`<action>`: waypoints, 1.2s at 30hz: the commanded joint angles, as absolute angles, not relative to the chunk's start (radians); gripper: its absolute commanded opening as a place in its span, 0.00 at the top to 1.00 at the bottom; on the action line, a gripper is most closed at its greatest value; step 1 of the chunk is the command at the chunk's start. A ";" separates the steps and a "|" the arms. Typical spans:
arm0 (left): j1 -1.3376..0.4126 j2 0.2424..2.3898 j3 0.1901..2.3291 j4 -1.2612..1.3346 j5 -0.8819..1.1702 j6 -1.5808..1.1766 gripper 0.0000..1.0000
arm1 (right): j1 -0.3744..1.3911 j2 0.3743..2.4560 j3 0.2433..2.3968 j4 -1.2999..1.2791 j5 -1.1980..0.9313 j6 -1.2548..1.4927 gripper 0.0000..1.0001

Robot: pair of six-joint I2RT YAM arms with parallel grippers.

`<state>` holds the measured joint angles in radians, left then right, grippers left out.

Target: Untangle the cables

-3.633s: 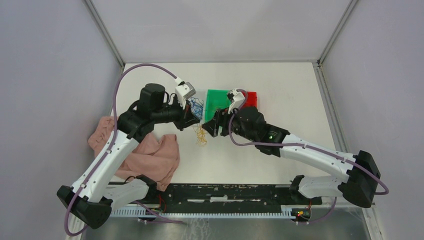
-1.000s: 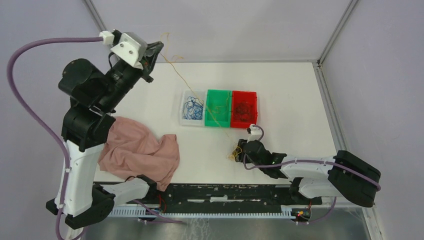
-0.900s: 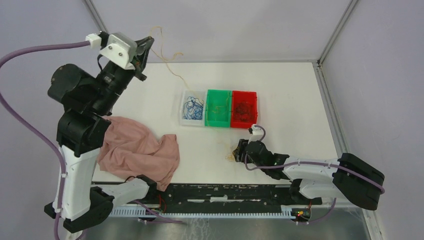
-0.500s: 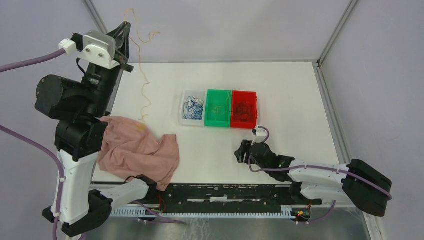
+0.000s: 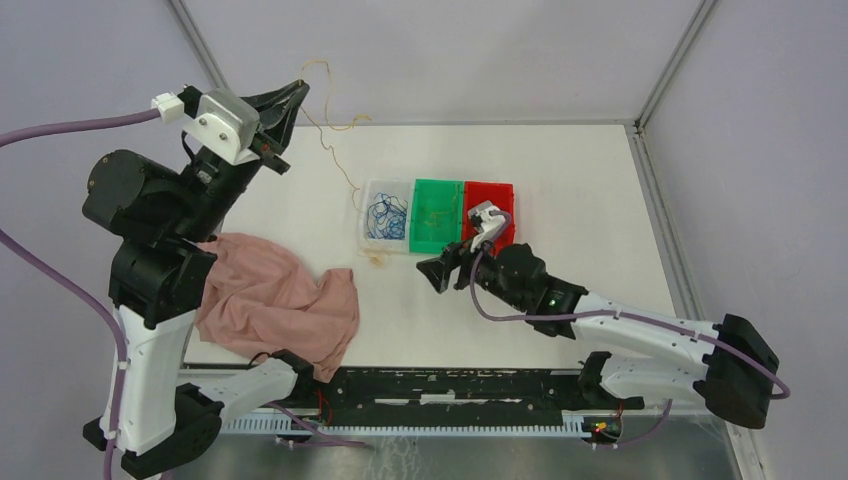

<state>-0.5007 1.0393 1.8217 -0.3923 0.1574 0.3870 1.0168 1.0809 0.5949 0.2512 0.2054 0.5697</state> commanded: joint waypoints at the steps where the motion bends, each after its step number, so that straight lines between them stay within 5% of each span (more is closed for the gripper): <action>1: -0.500 1.030 1.841 -0.407 0.236 0.320 0.97 | 1.022 1.161 0.741 0.402 0.062 0.338 0.20; 12: -0.499 1.038 1.840 -0.425 0.411 0.222 0.97 | 1.023 1.328 0.841 0.373 0.119 0.279 0.23; 23: -0.500 1.066 1.933 -0.410 0.464 0.138 0.97 | 1.022 1.434 0.802 0.422 0.057 0.420 0.57; 31: -0.501 1.078 2.000 -0.409 0.482 0.104 0.97 | 1.023 1.426 0.777 0.434 0.067 0.440 0.57; 36: -0.500 1.066 1.979 -0.416 0.477 0.123 0.97 | 1.023 1.321 0.734 0.425 0.088 0.425 0.41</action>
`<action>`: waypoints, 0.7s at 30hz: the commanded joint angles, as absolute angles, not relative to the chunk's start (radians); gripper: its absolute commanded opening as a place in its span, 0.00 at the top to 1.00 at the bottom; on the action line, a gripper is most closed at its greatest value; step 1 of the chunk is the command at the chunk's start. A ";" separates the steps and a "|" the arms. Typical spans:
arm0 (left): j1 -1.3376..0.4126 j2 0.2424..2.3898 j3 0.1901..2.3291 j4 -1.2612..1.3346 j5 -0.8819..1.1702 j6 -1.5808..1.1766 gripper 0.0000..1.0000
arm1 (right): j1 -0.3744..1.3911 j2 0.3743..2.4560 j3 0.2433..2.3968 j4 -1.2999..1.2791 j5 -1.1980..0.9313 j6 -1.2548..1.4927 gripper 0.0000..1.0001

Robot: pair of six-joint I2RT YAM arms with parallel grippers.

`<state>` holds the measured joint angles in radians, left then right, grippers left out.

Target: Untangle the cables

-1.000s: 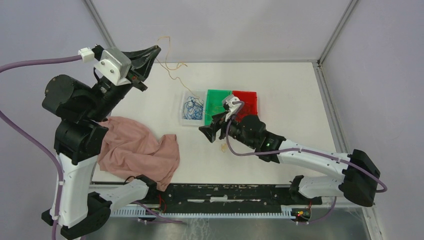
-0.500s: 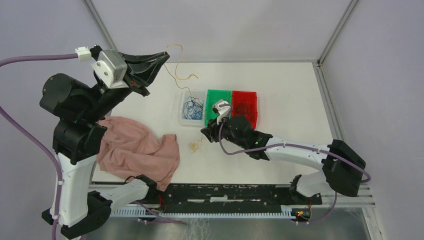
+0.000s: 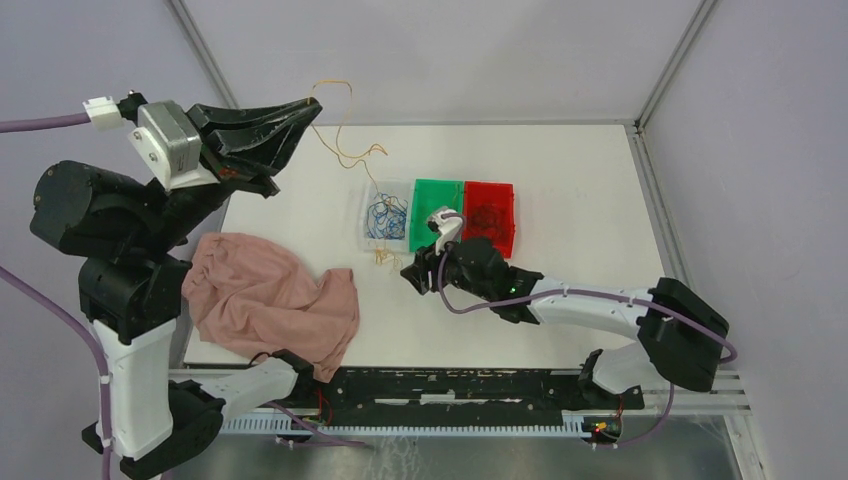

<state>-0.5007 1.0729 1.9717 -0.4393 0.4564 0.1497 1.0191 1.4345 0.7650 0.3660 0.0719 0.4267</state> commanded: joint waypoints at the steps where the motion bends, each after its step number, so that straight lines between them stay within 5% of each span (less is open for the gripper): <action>1: -0.500 1.063 1.971 -0.416 0.478 0.127 0.97 | 1.022 1.289 0.716 0.435 0.080 0.423 0.36; 3: -0.501 1.058 1.960 -0.417 0.484 0.130 0.97 | 1.022 1.227 0.683 0.458 0.070 0.419 0.18; 7: -0.500 1.061 1.950 -0.417 0.499 0.124 0.97 | 1.024 1.177 0.681 0.493 0.014 0.399 0.04; 21: -0.499 1.071 1.951 -0.415 0.518 0.138 0.97 | 1.028 1.244 0.781 0.570 -0.229 0.494 0.15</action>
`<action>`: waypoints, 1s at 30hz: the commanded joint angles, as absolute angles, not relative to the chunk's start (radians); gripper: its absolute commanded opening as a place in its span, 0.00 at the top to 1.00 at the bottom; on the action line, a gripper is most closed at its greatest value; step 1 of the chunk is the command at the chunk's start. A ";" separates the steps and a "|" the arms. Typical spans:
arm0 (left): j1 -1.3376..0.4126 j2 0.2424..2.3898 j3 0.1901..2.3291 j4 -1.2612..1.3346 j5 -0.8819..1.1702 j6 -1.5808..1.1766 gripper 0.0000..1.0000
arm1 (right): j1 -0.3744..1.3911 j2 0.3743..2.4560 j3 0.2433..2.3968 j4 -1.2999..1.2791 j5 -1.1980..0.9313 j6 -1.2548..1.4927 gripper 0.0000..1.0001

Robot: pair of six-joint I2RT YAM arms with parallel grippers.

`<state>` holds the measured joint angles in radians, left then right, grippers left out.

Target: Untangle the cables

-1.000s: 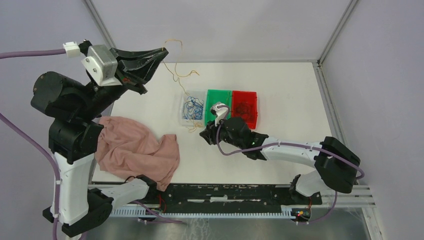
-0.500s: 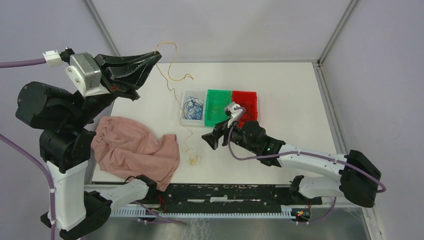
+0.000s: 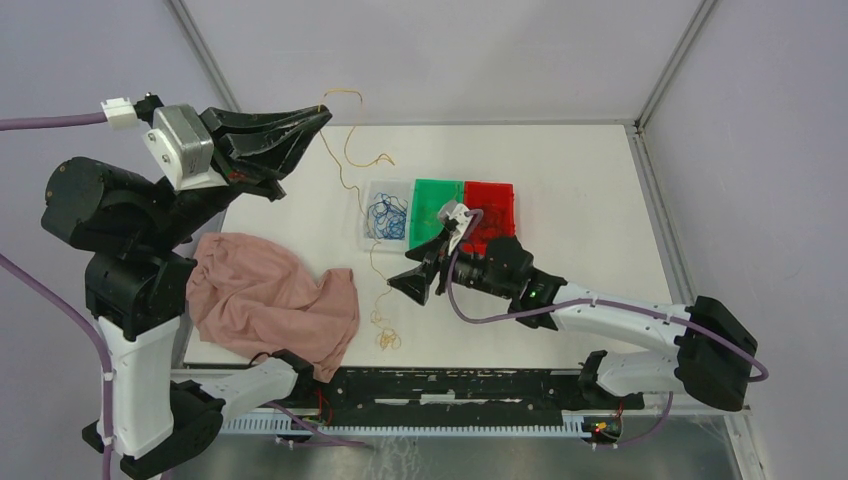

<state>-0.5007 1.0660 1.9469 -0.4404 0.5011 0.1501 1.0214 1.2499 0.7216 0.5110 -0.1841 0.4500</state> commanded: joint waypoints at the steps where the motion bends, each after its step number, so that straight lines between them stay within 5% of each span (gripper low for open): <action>1: -0.500 1.070 1.950 -0.416 0.519 0.138 0.97 | 1.028 1.236 0.778 0.553 -0.211 0.493 0.15; 12: -0.500 1.067 1.959 -0.412 0.525 0.143 0.97 | 1.029 1.099 0.721 0.467 -0.028 0.417 0.09; 20: -0.500 1.076 1.953 -0.396 0.532 0.132 0.97 | 1.029 1.212 0.856 0.457 -0.064 0.364 0.06; 30: -0.501 1.083 1.970 -0.394 0.531 0.129 0.97 | 1.076 1.398 0.974 0.428 -0.067 0.372 0.21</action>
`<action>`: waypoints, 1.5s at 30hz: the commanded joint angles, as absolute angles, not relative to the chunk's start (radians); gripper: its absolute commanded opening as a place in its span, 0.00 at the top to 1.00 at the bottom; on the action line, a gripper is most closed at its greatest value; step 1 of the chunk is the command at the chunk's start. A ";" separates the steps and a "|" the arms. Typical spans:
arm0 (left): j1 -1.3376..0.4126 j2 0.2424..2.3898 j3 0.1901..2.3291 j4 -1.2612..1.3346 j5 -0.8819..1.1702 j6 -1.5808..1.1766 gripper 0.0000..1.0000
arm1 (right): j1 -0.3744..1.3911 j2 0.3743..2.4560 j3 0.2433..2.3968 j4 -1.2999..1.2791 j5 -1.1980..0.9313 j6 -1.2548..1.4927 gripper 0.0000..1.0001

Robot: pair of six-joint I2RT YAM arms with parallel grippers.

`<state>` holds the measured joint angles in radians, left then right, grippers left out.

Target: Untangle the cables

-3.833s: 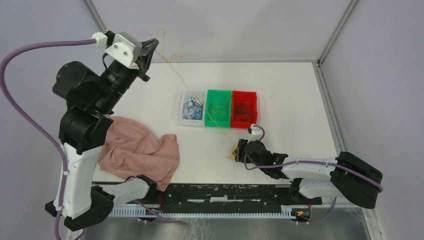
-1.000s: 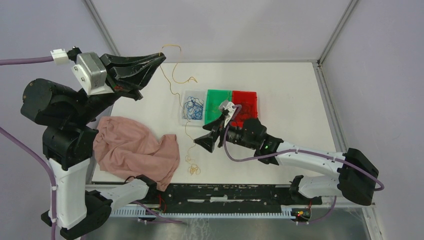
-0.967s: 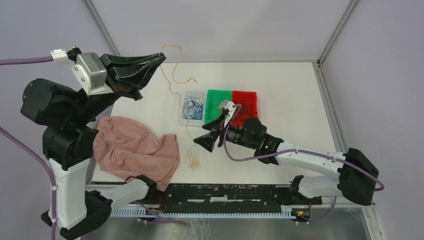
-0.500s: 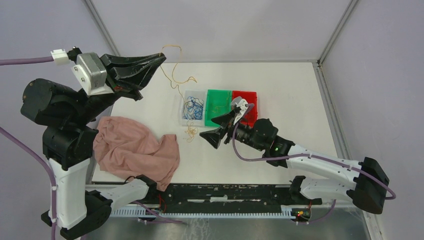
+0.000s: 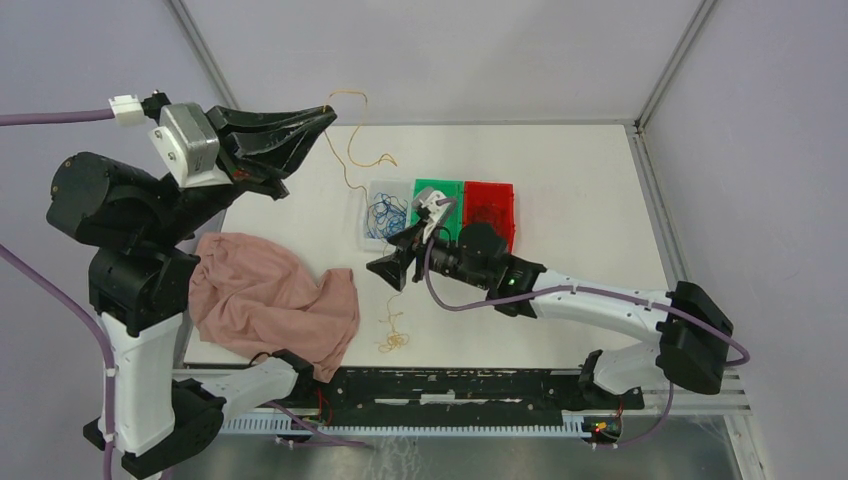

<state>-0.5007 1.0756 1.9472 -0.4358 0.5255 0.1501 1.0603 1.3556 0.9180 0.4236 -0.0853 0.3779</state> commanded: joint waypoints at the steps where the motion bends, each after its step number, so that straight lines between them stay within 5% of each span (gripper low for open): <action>1: -0.501 1.084 1.977 -0.394 0.533 0.128 0.97 | 1.077 1.410 0.973 0.432 -0.063 0.379 0.22; 14: -0.500 1.103 2.064 -0.374 0.555 0.066 0.97 | 1.081 1.546 0.862 0.554 -0.090 0.468 0.51; 30: -0.500 1.100 2.108 -0.309 0.452 0.107 0.97 | 1.083 1.634 0.773 0.586 -0.076 0.501 0.60; 45: -0.499 1.136 2.187 -0.228 0.282 0.220 0.97 | 1.083 1.618 0.557 0.719 -0.004 0.555 0.53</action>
